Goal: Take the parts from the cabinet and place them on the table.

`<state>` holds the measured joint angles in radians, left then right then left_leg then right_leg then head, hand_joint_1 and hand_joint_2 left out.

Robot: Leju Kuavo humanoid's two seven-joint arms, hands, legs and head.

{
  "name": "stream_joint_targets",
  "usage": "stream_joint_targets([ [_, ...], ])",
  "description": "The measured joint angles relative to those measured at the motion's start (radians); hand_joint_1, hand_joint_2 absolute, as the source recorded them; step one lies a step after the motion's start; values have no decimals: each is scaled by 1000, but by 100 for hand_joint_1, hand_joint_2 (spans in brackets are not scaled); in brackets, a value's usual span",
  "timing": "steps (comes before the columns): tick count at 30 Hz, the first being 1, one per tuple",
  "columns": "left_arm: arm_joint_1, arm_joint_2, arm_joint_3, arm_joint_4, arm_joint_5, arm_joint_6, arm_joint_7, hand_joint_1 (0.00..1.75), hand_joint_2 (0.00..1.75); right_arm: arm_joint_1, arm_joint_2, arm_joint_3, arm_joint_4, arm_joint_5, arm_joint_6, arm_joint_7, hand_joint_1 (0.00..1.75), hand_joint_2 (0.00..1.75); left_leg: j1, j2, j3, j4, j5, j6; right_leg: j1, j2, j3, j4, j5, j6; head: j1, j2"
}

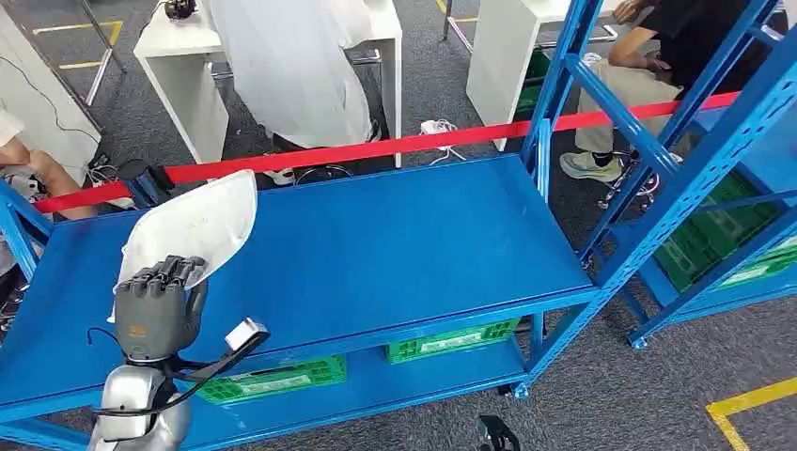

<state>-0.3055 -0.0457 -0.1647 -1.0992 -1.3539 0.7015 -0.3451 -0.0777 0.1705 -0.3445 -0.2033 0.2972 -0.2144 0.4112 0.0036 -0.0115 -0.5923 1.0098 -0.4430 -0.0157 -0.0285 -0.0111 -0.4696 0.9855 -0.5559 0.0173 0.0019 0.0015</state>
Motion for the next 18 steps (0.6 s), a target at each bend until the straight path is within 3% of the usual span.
stream_joint_targets([
  [1, 14, -2, -5, -39, -1, 0, -20, 175, 175, 0, -1, 0, 0, 3, 0, 0, 0, 0, -1, 0, 0, 0, 0, 0, 0, 0, 0, 0, 0, 0, 0, 0],
  [2, 30, -13, -11, -81, -11, 0, -39, 175, 175, 0, -2, 0, 0, 6, 0, 0, 0, 0, -7, 0, -3, 10, -8, 9, -11, -1, 3, -10, 3, 7, -1, 0],
  [4, 65, -46, -25, -171, -34, 1, -62, 175, 175, -4, -3, 0, 0, 9, -2, 1, 0, 0, -8, -4, 6, -10, 2, 24, -9, -4, 10, -21, 9, 18, -2, 0],
  [5, 83, -66, -42, -215, -49, 1, -67, 175, 175, -8, -5, 0, 0, 15, -2, 1, 0, 0, 7, -2, 21, -36, 15, 26, -10, -3, 15, -12, -1, 17, 7, 0],
  [6, 93, -77, -55, -247, -52, 1, -65, 175, 175, -11, -10, 0, 0, 18, -2, 0, 0, 0, 3, 0, 25, -47, 18, 29, -5, 1, -4, 20, -26, 15, 8, 0],
  [8, 118, -101, -73, -297, -65, 1, -59, 175, 175, -11, -13, 0, 0, 27, -1, -1, 0, 0, 3, 4, 22, -45, 19, 34, -4, 6, -82, 171, -105, 13, 12, 0],
  [9, 133, -108, -80, -316, -75, 1, -53, 175, 175, -9, -16, 0, 0, 30, -2, 0, 0, 0, 2, 5, 20, -43, 18, 35, -4, 7, -121, 244, -130, 15, 12, 0],
  [10, 147, -117, -89, -332, -76, 1, -50, 175, 175, -6, -18, 0, 0, 34, -3, 1, 0, 0, 2, 4, 17, -39, 16, 33, -5, 8, -148, 288, -132, 17, 12, 0],
  [11, 161, -123, -96, -344, -75, 1, -50, 175, 175, -5, -21, 0, 0, 36, -3, 1, 0, 0, 4, 3, 14, -33, 15, 31, -8, 8, -154, 285, -107, 19, 13, 0],
  [12, 171, -130, -102, -355, -70, 1, -50, 175, 175, -5, -25, 0, 0, 39, -5, 1, 0, 0, 6, 1, 10, -26, 12, 27, -11, 8, -137, 236, -62, 22, 13, 0],
  [13, 180, -135, -107, -363, -61, 1, -50, 175, 175, -5, -30, 0, 0, 41, -6, 1, 0, 0, 12, 0, 4, -13, 8, 19, -16, 7, -100, 149, -9, 27, 13, 0],
  [14, 185, -139, -115, -368, -59, 1, -46, 175, 175, -6, -32, 0, 0, 43, -6, 1, 0, 0, 17, -1, -4, 3, 1, 9, -21, 7, -60, 65, 25, 34, 13, 0],
  [15, 189, -141, -122, -372, -55, 1, -41, 175, 175, -6, -31, 0, 0, 47, -5, 1, 0, 0, 12, -3, -13, 15, -3, -2, -14, 13, -57, 66, -3, 31, 14, 0],
  [16, 196, -143, -130, -376, -52, 1, -39, 175, 175, -5, -31, 0, 0, 49, -5, -1, 0, 0, 13, -7, -21, 28, -7, -11, -9, 23, -71, 85, 24, 17, 21, 0],
  [17, 201, -143, -134, -383, -51, 1, -36, 175, 175, -5, -32, 0, 0, 51, -6, 0, 0, 0, 6, -8, -24, 40, -9, -18, -16, 23, -76, 78, 4, 2, 18, 0],
  [18, 208, -143, -140, -392, -51, 1, -36, 175, 175, -6, -33, 0, 0, 54, -5, 0, 0, 0, 9, -10, -28, 39, -4, -24, -13, 23, -84, 91, 4, -10, 13, 0],
])
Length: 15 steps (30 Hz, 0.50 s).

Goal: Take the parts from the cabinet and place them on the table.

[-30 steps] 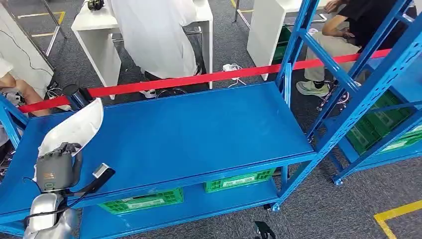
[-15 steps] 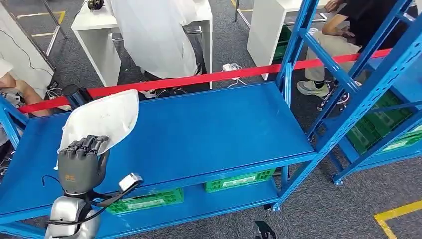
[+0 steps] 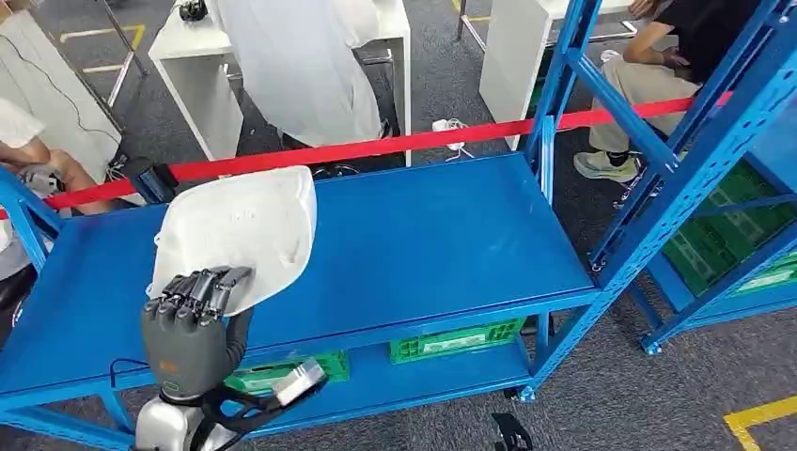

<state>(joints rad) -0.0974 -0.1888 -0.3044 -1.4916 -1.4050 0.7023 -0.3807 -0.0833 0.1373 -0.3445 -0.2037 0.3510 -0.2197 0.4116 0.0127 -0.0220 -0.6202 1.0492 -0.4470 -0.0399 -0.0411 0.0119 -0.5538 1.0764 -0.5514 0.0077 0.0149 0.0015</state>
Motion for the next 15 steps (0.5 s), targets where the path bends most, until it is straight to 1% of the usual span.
stream_joint_targets([
  [1, 6, 0, -3, -6, 2, 0, 2, 175, 175, 0, 0, 0, 0, 3, 0, 1, 0, 0, 2, -1, -1, -1, 3, -5, 1, -1, -4, 2, 2, -7, 2, 0],
  [2, 12, 0, -6, -10, 5, 0, 2, 175, 175, -1, 0, 0, 0, 5, 0, 0, 0, 0, 5, 2, -9, 5, -2, -9, 0, -6, -10, 0, 9, -19, 1, 0],
  [3, 17, 0, -6, -16, 5, 0, 2, 175, 175, -3, -1, 0, 0, 5, 0, 0, 0, 0, 5, 10, -20, 30, -36, -10, 2, -5, -15, 0, 15, -28, -1, 0],
  [4, 21, 0, -8, -22, 3, 0, 2, 175, 175, -4, -2, 0, 0, 6, 0, 0, 0, 0, 5, 14, -39, 83, -81, -13, 3, -6, -22, 0, 21, -33, -1, 0],
  [5, 23, 0, -9, -28, 0, 0, 3, 175, 175, -3, -2, 0, 0, 8, 0, 0, 0, 0, 5, 14, -62, 153, -127, -15, 5, -9, -29, 0, 25, -36, -2, 0],
  [6, 27, 0, -11, -30, -2, 0, 3, 175, 175, -2, -3, 0, 0, 8, 0, 0, 0, 0, 5, 14, -85, 227, -165, -15, 10, -13, -36, 0, 30, -39, -1, 0],
  [7, 31, 0, -13, -30, -2, 0, 3, 175, 175, -2, -3, 0, 0, 8, 0, 0, 0, 0, 4, 15, -98, 281, -185, -13, 14, -15, -44, 1, 35, -41, -1, 0],
  [8, 36, 0, -14, -30, -6, 0, 5, 175, 175, -3, -3, 0, 0, 8, -1, 0, 0, 0, 3, 15, -87, 284, -179, -8, 19, -17, -50, 1, 40, -42, -1, 0],
  [9, 40, 0, -14, -33, -14, 0, 9, 175, 175, -3, -3, 0, 0, 10, -4, 0, 0, 0, -1, 15, -58, 248, -157, 1, 23, -17, -55, 1, 45, -43, -1, 0],
  [10, 43, 0, -15, -38, -23, 0, 15, 175, 175, -3, -3, 0, 0, 13, -12, 0, 0, 0, -6, 15, -10, 180, -126, 12, 28, -17, -59, 1, 49, -43, -1, 0],
  [11, 45, 0, -16, -45, -27, 0, 20, 175, 175, -4, -3, 0, 0, 13, -19, 0, 0, 0, -14, 14, 50, 87, -96, 28, 31, -17, -62, 1, 53, -43, -1, 0],
  [12, 45, 0, -16, -52, -30, 0, 24, 175, 175, -5, -2, 0, 0, 13, -24, 0, 0, 0, -25, 13, 95, 9, -99, 46, 28, -18, -63, 1, 57, -43, 0, 0],
  [13, 47, 0, -16, -60, -32, 0, 28, 175, 175, -6, -2, 0, 0, 13, -31, 0, 0, 0, -27, 23, 110, -8, -98, 43, 29, -18, -64, -4, 63, -33, 1, 0],
  [14, 51, 1, -16, -67, -32, 0, 33, 175, 175, -7, -2, 0, 0, 14, -35, 0, 0, 0, -32, 21, 105, -10, -87, 41, 23, -21, -63, -8, 70, -24, -2, 0],
  [15, 54, 2, -16, -71, -37, 0, 42, 175, 175, -8, -2, 0, 0, 14, -38, 0, 0, 0, -36, 20, 104, -18, -85, 45, 20, -22, -63, -11, 76, -18, -2, 0],
])
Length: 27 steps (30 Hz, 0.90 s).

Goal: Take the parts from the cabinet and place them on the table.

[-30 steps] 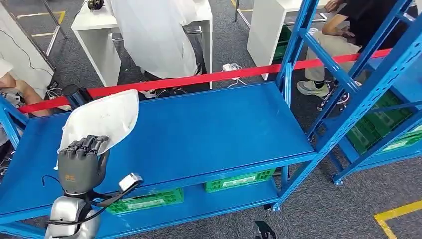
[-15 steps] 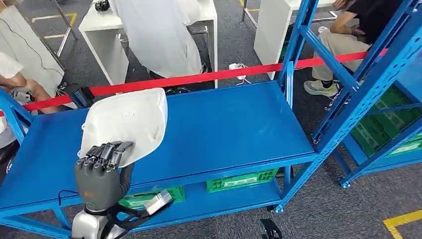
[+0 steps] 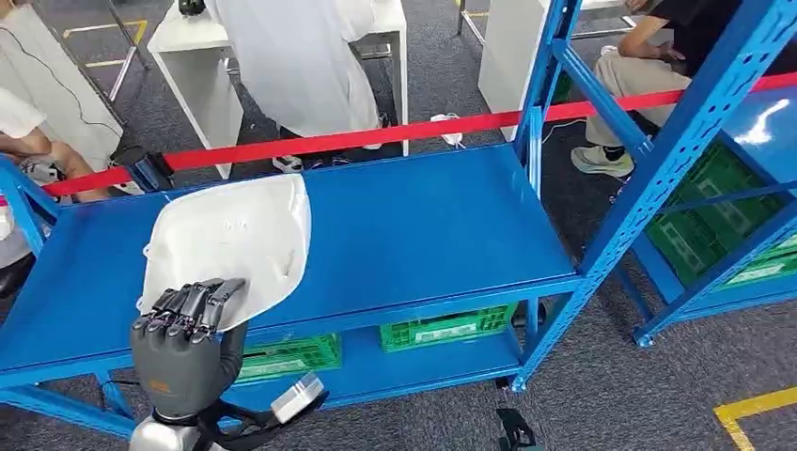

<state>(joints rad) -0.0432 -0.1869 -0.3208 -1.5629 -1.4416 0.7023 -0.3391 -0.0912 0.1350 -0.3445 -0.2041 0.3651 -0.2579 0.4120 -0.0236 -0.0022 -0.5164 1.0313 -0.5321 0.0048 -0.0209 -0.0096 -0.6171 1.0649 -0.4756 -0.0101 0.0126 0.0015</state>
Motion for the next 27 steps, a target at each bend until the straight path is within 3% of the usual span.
stream_joint_targets([
  [2, 11, 1, 0, -11, -8, 0, 16, 175, 175, 0, 1, 0, 0, 1, 2, 0, 0, 0, 5, 0, -4, -30, 24, 7, 6, -1, 2, -15, 14, 14, 0, 0],
  [3, 13, 1, 0, -15, -8, 0, 22, 175, 175, 0, -1, 0, 0, 2, 3, -1, 0, 0, 10, 7, 3, -44, 38, 6, 1, 2, -4, -5, -6, 16, 1, 0],
  [4, 14, 2, 0, -21, -10, 0, 26, 175, 175, 0, -2, 0, 0, 4, 6, 1, 0, 0, 12, 5, -7, -49, 50, 17, 4, 5, -18, 34, -56, 18, 6, 0],
  [6, 26, 2, 2, -30, -13, 0, 31, 175, 175, 0, -3, 0, 0, 10, 7, 0, 0, 0, 11, 5, -29, -45, 64, 19, 3, 7, -61, 169, -148, 24, 8, 0],
  [7, 31, 3, 3, -31, -14, 0, 32, 175, 175, 1, -4, 0, 0, 10, 7, 0, 0, 0, 11, 6, -41, -39, 70, 19, 4, 7, -77, 227, -171, 27, 8, 0],
  [8, 34, 4, 3, -32, -14, 0, 32, 175, 175, 2, -5, 0, 0, 10, 7, 0, 0, 0, 12, 6, -55, -32, 74, 19, 3, 7, -77, 253, -169, 30, 8, 0],
  [9, 37, 5, 5, -33, -15, 0, 32, 175, 175, 2, -6, 0, 0, 11, 7, 0, 0, 0, 13, 6, -71, -23, 78, 16, 1, 7, -53, 231, -145, 33, 8, 0],
  [11, 42, 5, 6, -38, -16, 0, 32, 175, 175, 0, -10, 0, 0, 11, 7, 0, 0, 0, 19, 6, -101, 0, 84, 8, -3, 6, 47, 87, -81, 39, 8, 0],
  [12, 42, 5, 8, -41, -16, 0, 32, 175, 175, -2, -10, 0, 0, 11, 7, 0, 0, 0, 20, 5, -113, 15, 87, 4, -5, 6, 94, 8, -89, 40, 9, 0],
  [13, 43, 5, 9, -44, -16, 0, 32, 175, 175, -5, -10, 0, -1, 11, 7, 0, 0, 0, 16, 4, -124, 22, 89, -3, 5, 10, 100, 0, -100, 28, 11, 0],
  [17, 49, 7, 12, -53, -44, 0, 48, 175, 175, -2, -10, 0, -1, 16, 14, 0, 0, 0, 15, 0, -126, 22, 111, -26, 2, 12, 78, -4, -75, -11, 10, 0],
  [18, 54, 8, 13, -57, -48, 0, 53, 175, 175, -5, -10, 0, -1, 16, 19, -1, 0, 0, 19, 0, -133, 32, 95, -31, 0, 7, 69, -6, -65, -18, 10, 0],
  [19, 57, 10, 13, -61, -48, 0, 53, 175, 175, -6, -11, 0, -2, 16, 23, -1, 0, 0, 19, 0, -144, 61, 47, -38, 0, 9, 60, -7, -56, -22, 8, 0],
  [21, 59, 13, 14, -63, -32, 0, 43, 175, 175, -7, -11, 0, -2, 15, 26, 0, 0, 0, 25, 0, -178, 191, -67, -49, 1, 6, 37, -7, -38, -27, 7, 0],
  [22, 60, 15, 14, -63, -24, 0, 32, 175, 175, -8, -12, 0, -2, 19, 26, 0, 0, 0, 26, 0, -189, 257, -100, -52, 2, 4, 25, -7, -29, -27, 5, 0],
  [23, 60, 17, 15, -61, -22, 0, 24, 175, 175, -11, -13, 0, -2, 27, 26, 0, 0, 0, 27, 0, -188, 294, -102, -53, 3, 1, 12, -6, -20, -27, 6, 0],
  [24, 60, 18, 17, -58, -22, 0, 21, 175, 175, -14, -13, 0, -2, 42, 26, 0, 0, 0, 28, 1, -169, 291, -82, -51, 3, 0, 0, -6, -11, -24, 6, 0],
  [25, 59, 17, 21, -55, -22, 0, 16, 175, 175, -18, -13, 1, -2, 57, 26, 0, 0, 0, 28, 0, -134, 253, -52, -49, 3, 0, -7, -6, -2, -22, 6, 0],
  [27, 55, 17, 26, -49, -14, 0, 4, 175, 175, -28, -14, 6, -2, 66, 24, 0, 0, 0, 27, -2, -9, 83, -2, -36, 3, 2, -25, -5, 18, -15, 6, 0],
])
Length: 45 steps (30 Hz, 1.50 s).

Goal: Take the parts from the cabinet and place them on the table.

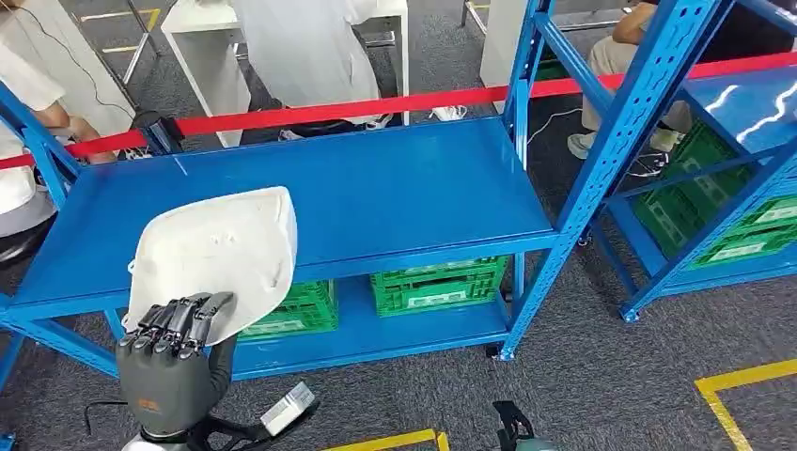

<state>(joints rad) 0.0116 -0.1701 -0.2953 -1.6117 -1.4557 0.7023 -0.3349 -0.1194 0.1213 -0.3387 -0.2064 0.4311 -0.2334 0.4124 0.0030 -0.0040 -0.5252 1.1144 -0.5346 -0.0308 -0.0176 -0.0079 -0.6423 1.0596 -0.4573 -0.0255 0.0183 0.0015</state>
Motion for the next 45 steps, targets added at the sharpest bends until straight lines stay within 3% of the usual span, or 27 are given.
stream_joint_targets([
  [1, -6, -2, 2, 2, 5, 0, -8, 175, 175, -3, 1, 0, 0, -1, 0, 0, 0, 0, -3, -4, 46, -80, -31, 7, 0, 0, -5, -1, 8, 6, 0, 0],
  [2, -12, -5, 2, 5, 10, 0, -15, 175, 175, -7, 1, 0, 0, -2, 0, -1, 0, 0, -9, -6, 61, -100, -30, 8, -1, 0, -7, -4, 17, 14, 2, 0],
  [5, -20, -10, 5, 13, 17, 0, -26, 175, 175, -13, 2, 0, 0, -3, -5, -1, 0, 0, -21, -5, 40, -107, -8, 30, -9, -1, -5, -22, 46, 36, -3, 0],
  [6, -22, -13, 6, 15, 18, 0, -32, 175, 175, -12, 2, 0, 0, -3, -7, -1, 0, 0, -11, 0, 35, -120, 11, 41, -12, 1, -10, -17, 43, 41, -4, 0],
  [9, -38, -25, 7, 28, 40, 0, -50, 175, 175, -14, 2, 0, 0, -3, -18, 6, 0, 0, -14, 3, 1, -119, 43, 59, -7, 6, -58, 124, -118, 44, -1, 0],
  [11, -45, -32, 8, 41, 56, 0, -65, 175, 175, -14, 1, 0, 0, -7, -24, 6, 0, 0, -17, 5, -34, -112, 65, 63, -4, 7, -87, 257, -175, 47, -1, 0],
  [13, -54, -38, 10, 60, 63, 0, -75, 175, 175, -13, -3, -1, 0, -13, -29, 6, 0, 0, -18, 6, -70, -101, 84, 60, -1, 7, -50, 257, -119, 45, -2, 0],
  [15, -70, -47, 11, 77, 64, -1, -82, 175, 175, -14, -6, -3, 0, -21, -39, 6, 0, 0, -17, 6, -104, -84, 97, 55, -1, 5, 58, 119, -63, 42, -1, 0],
  [16, -77, -51, 13, 82, 64, 0, -82, 175, 175, -15, -7, -3, 0, -22, -39, 6, 0, 0, -17, 6, -115, -72, 102, 51, 0, 2, 117, 29, -93, 37, 0, 0],
  [17, -84, -54, 15, 85, 64, 0, -82, 175, 175, -15, -8, -4, 0, -23, -39, 7, 0, 0, -23, 5, -126, -62, 105, 45, 9, 1, 143, -23, -114, 31, 0, 0],
  [21, -96, -58, 16, 102, 64, -1, -82, 175, 175, -10, -8, -8, 0, -25, -39, 7, 0, 0, -21, 7, -132, -65, 127, 21, 4, 2, 117, -20, -87, 5, 2, 0],
  [22, -98, -58, 16, 104, 64, -1, -82, 175, 175, -11, -9, -9, 0, -25, -39, 6, 0, 0, -18, 5, -142, -51, 97, 12, 2, 0, 109, -21, -76, -1, 0, 0],
  [23, -99, -58, 16, 106, 64, -1, -82, 175, 175, -11, -10, -9, 0, -25, -39, 6, 0, 0, -15, 4, -158, -11, 39, 6, 2, -1, 96, -21, -67, -8, -2, 0],
  [25, -100, -58, 16, 111, 64, -1, -82, 175, 175, -9, -10, -9, 0, -26, -41, 6, 0, 0, -6, 5, -197, 127, -66, -4, 2, -1, 73, -20, -48, -10, -2, 0],
  [26, -100, -58, 16, 113, 54, -1, -79, 175, 175, -7, -10, -10, 0, -26, -42, 6, 0, 0, -4, 5, -209, 193, -87, -8, 2, -2, 60, -19, -38, -8, -2, 0],
  [28, -100, -58, 19, 110, 27, -1, -67, 175, 175, -2, -11, -10, 0, -25, -46, 6, 0, 0, 3, 5, -179, 213, -48, -10, 2, -4, 38, -19, -17, -3, -2, 0],
  [30, -101, -60, 21, 109, 14, -1, -50, 175, 175, 1, -11, -11, 0, -20, -49, 6, 0, 0, 6, 4, -78, 89, 13, -8, 2, -4, 17, -19, 1, 4, -2, 0],
  [31, -102, -60, 21, 106, 9, -1, -45, 175, 175, 2, -11, -11, 0, -17, -50, 6, 0, 0, 7, 3, -10, 2, 18, -4, 1, -3, 12, -18, 8, 8, -2, 0],
  [32, -104, -60, 21, 102, 8, -1, -45, 175, 175, 5, -11, -12, 0, -13, -52, 6, 0, 0, 4, -1, 41, -77, -15, 1, 2, -3, 6, -17, 16, 15, -2, 0],
  [33, -104, -61, 21, 97, 7, -1, -45, 175, 175, 6, -12, -14, 0, -11, -52, 6, 0, 0, -2, -4, 53, -103, -21, 6, 1, -3, 4, -18, 24, 24, 0, 0],
  [36, -101, -63, 31, 90, 10, -1, -49, 175, 175, 11, -13, -18, 0, -9, -52, 6, 0, 0, -13, -3, 32, -108, -1, 33, -7, -4, 2, -31, 51, 47, -1, 0],
  [37, -101, -64, 34, 90, 14, -1, -52, 175, 175, 14, -14, -19, 0, -8, -48, 4, 0, 0, -8, 4, 25, -115, 15, 46, -14, -1, -5, -19, 37, 50, -2, 0],
  [40, -101, -65, 37, 91, 29, -1, -60, 175, 175, 14, -14, -25, 0, -2, -32, 25, 0, 0, -12, 5, -12, -112, 47, 62, -7, 2, -57, 143, -131, 50, 5, 0],
  [41, -101, -65, 38, 93, 32, -1, -61, 175, 175, 13, -15, -25, 0, 1, -26, 27, 0, 0, -15, 5, -28, -110, 58, 65, -5, 3, -73, 212, -165, 50, 4, 0],
  [42, -101, -65, 39, 96, 31, -1, -60, 175, 175, 13, -17, -26, 0, 3, -21, 27, 0, 0, -17, 6, -46, -106, 69, 66, -3, 4, -77, 261, -169, 50, 4, 0],
  [43, -100, -65, 40, 99, 29, -1, -54, 175, 175, 12, -19, -26, 0, 6, -18, 27, 0, 0, -18, 6, -65, -101, 79, 65, 0, 5, -63, 268, -143, 48, 4, 0],
  [45, -98, -65, 43, 100, 26, -1, -45, 175, 175, 10, -21, -26, 0, 6, -16, 27, 0, 0, -17, 5, -101, -86, 96, 61, 3, 5, 21, 172, -71, 43, 5, 0],
])
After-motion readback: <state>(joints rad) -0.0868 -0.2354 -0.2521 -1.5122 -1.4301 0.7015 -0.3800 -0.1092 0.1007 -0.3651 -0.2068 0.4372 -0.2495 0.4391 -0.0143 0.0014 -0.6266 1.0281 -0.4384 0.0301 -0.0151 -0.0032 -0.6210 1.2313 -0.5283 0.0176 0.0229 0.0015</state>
